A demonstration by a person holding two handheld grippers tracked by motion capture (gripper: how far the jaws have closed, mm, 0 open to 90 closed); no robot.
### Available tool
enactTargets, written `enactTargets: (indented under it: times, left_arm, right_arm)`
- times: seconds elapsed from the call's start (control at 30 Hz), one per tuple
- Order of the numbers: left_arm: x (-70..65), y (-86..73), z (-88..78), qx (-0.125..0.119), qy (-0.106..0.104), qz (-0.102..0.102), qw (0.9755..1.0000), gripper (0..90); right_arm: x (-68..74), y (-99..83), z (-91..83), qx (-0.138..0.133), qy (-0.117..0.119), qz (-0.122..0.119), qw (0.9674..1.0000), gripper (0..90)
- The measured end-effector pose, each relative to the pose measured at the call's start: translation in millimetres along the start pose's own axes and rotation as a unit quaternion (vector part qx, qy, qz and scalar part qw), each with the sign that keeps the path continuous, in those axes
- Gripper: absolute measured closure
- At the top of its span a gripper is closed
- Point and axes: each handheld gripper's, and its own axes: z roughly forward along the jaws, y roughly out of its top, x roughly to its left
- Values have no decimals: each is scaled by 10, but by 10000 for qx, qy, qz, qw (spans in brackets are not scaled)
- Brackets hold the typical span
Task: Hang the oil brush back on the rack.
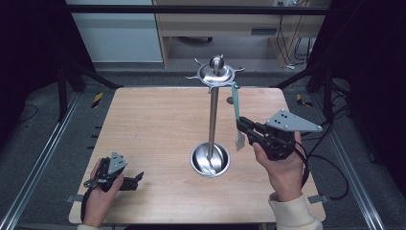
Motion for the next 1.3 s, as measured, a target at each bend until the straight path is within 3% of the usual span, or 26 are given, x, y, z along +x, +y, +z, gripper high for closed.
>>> enactTargets:
  times: [0.37,1.3]
  left_arm:
    - [-2,0,4,-2,-7,2,10000,26]
    - [-2,1,0,-4,0,1,10000,27]
  right_arm:
    - [9,-39,34,-117,-11,56,9999,823]
    - [17,-37,83,-119,12,106,9999,822]
